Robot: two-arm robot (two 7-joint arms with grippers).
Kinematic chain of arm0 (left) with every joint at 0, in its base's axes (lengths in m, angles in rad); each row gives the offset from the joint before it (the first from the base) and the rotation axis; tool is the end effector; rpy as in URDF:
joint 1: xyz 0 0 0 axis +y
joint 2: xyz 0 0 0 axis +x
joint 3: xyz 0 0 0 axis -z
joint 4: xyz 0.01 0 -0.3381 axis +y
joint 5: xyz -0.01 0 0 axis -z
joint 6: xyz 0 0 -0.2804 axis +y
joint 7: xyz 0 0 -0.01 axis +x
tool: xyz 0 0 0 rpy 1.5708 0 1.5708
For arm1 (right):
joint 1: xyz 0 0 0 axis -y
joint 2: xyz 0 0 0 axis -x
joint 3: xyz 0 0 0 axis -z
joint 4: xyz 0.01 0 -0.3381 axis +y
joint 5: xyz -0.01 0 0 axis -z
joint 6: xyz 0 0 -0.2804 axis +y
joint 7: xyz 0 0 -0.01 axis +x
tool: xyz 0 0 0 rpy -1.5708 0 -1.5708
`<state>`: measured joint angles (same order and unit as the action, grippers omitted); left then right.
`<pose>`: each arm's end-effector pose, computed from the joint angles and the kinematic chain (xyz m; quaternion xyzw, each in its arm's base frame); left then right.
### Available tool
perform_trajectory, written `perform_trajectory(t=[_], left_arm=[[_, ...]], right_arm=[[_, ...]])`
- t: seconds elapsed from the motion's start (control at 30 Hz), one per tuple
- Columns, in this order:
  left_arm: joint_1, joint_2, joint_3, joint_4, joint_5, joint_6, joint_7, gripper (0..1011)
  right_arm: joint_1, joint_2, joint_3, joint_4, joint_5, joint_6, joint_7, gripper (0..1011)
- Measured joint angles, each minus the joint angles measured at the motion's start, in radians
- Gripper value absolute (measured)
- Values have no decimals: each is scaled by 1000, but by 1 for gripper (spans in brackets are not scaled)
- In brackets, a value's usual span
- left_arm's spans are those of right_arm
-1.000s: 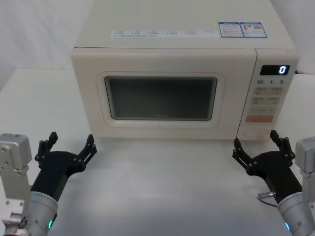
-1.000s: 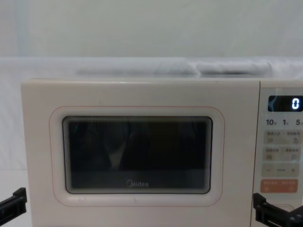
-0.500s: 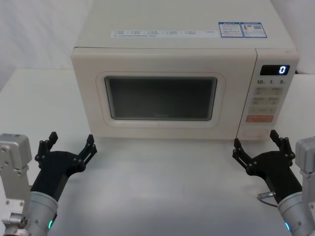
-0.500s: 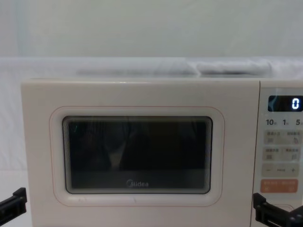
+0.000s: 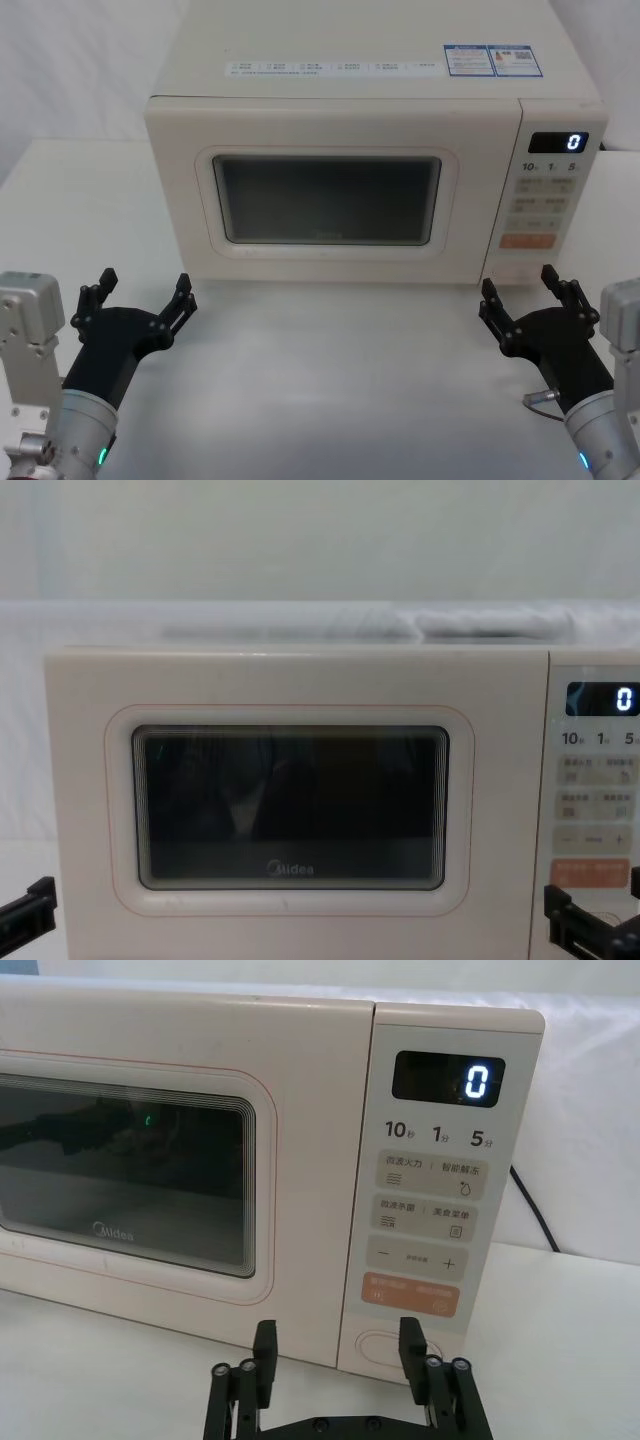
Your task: Press the button to open the microwave door with one hand; close the microwave door with the other hand.
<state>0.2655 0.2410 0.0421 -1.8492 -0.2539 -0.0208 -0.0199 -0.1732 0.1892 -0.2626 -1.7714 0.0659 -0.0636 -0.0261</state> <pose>0.2125 0.0520 -0.3302 -0.0174 0.0064 0.6616 0.7496 0.2305 0.0211 -0.3436 -0.0014 -0.0413 -0.6057 0.7946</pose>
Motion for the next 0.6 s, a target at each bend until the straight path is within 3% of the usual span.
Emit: perform_trajectory(t=[0.13,0.27,0.43,0.6], left_arm=[[0,0,0,0,0,0,0,1001],[0,0,0,0,0,0,0,1001],[0,0,0,0,0,0,0,1001],[0,0,0,0,0,0,0,1001]], right_arm=[[0,0,0,0,0,0,0,683],[0,0,0,0,0,0,0,603],[0,0,0,0,0,0,0,395],[0,0,0,0,0,0,0,252]])
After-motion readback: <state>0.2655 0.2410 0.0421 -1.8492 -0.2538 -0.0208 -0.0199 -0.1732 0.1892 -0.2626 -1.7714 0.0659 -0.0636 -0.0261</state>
